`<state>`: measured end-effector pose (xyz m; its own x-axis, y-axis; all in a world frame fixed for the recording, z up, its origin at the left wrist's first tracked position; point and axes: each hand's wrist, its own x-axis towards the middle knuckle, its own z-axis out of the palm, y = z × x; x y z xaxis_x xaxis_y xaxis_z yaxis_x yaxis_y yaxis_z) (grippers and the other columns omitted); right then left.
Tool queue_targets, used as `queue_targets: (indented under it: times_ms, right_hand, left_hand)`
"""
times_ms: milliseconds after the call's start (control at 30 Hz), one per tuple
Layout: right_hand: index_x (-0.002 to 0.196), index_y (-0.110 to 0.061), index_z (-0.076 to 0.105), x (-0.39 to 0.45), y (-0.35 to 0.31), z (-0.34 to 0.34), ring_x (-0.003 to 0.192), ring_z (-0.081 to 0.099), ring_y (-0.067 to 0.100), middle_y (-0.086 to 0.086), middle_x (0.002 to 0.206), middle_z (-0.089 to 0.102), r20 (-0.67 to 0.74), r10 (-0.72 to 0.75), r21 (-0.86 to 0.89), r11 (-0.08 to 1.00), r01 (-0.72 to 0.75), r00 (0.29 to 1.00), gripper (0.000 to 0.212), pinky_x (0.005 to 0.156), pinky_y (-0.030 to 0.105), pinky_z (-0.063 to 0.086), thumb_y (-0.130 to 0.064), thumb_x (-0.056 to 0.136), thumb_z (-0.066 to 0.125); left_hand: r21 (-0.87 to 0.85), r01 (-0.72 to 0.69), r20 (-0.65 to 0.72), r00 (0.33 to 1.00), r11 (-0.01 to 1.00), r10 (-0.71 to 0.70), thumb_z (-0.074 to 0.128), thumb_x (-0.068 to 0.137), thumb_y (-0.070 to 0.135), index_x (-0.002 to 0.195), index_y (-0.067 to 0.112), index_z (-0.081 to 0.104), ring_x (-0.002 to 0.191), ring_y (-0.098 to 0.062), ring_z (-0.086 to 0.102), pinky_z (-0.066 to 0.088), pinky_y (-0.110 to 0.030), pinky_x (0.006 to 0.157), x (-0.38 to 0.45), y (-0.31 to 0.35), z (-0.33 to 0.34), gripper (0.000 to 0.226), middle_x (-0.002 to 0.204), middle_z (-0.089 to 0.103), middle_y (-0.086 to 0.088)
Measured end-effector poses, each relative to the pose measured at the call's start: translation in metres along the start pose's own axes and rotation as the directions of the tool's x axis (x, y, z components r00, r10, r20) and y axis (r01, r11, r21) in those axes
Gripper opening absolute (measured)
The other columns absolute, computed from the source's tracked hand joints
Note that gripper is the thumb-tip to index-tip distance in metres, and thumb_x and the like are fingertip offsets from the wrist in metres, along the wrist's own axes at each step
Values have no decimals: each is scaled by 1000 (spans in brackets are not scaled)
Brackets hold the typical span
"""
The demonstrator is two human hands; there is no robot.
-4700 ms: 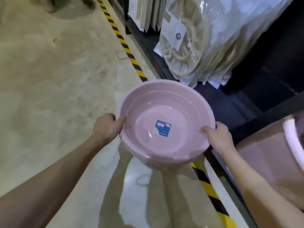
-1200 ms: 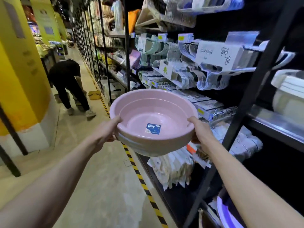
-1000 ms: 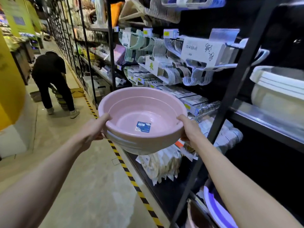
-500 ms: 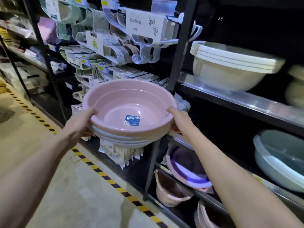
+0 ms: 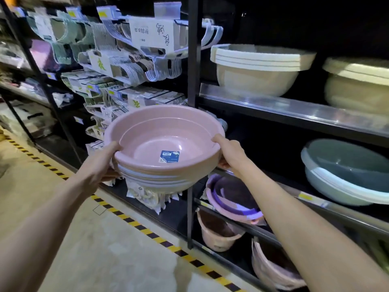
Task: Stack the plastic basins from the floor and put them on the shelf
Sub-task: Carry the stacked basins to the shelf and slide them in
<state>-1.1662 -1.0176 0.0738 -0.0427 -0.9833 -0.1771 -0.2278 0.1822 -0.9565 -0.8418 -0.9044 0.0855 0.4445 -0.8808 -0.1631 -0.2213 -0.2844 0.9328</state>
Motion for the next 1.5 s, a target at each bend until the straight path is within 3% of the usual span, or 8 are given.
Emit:
queue_targets:
  times_ms: [167, 467, 600, 767, 967, 1167, 1333, 1500]
  right_hand:
    - [96, -7, 66, -24, 21, -47, 59, 64, 26, 13, 79, 66, -57, 21, 4, 1000, -21, 998, 63, 45, 24, 51, -60, 61, 63]
    - [89, -7, 64, -59, 59, -153, 52, 52, 24, 7, 68, 53, -244, 37, 31, 999, -31, 969, 60, 40, 22, 42, -60, 62, 63]
    - [81, -10, 64, -72, 78, -189, 54, 51, 25, 7, 63, 52, -330, 60, 14, 998, -58, 942, 56, 46, 27, 42, -62, 59, 61]
    - [85, -14, 68, -82, 92, -219, 59, 51, 24, 1, 62, 53, -419, 76, 41, 997, -64, 905, 50, 55, 31, 42, -59, 68, 59]
    - [77, -12, 59, -83, 99, -228, 43, 42, 20, 0, 51, 44, -492, 142, 122, 988, -93, 859, 42, 42, 23, 37, -53, 71, 62]
    - [74, -9, 60, -68, 103, -219, 48, 49, 22, 4, 48, 51, -541, 169, 136, 984, -113, 824, 46, 52, 30, 43, -55, 69, 62]
    - [78, -8, 58, -46, 98, -205, 44, 47, 20, 8, 54, 51, -543, 180, 162, 981, -108, 820, 45, 59, 34, 45, -52, 72, 64]
    - [85, -7, 60, -26, 93, -190, 45, 47, 20, 9, 55, 50, -551, 181, 172, 980, -102, 815, 40, 55, 32, 43, -47, 80, 62]
  left_hand:
    - [18, -43, 52, 998, 999, 42, 58, 80, 54, 101, 10, 72, 70, -28, 76, 55, -35, 68, -24, 8, 34, 51, 74, 78, -13]
    - [11, -85, 263, 962, 996, 79, 58, 75, 55, 99, 9, 72, 65, -25, 77, 55, -37, 71, -37, 27, 132, 53, 71, 78, -12]
    - [11, -86, 375, 924, 996, 75, 58, 77, 54, 102, 6, 73, 66, -26, 77, 55, -35, 68, -34, 26, 180, 56, 75, 79, -13]
    - [5, -97, 477, 875, 995, 83, 61, 63, 60, 96, 7, 75, 68, -27, 78, 58, -43, 83, -24, 38, 226, 64, 76, 79, -13]
    - [24, -128, 544, 834, 991, 95, 61, 60, 62, 92, 9, 75, 64, -25, 77, 57, -36, 69, 1, 49, 258, 63, 73, 79, -10]
    - [3, -116, 584, 807, 993, 93, 65, 58, 59, 93, 5, 73, 58, -23, 76, 55, -22, 42, 31, 53, 270, 65, 68, 77, -10]
    - [5, -121, 609, 788, 993, 93, 63, 61, 59, 91, 3, 73, 58, -24, 76, 55, -21, 43, 61, 53, 273, 64, 70, 78, -12]
    - [12, -150, 602, 791, 989, 113, 61, 63, 62, 87, 4, 75, 65, -26, 76, 60, -34, 69, 96, 56, 276, 64, 75, 78, -13]
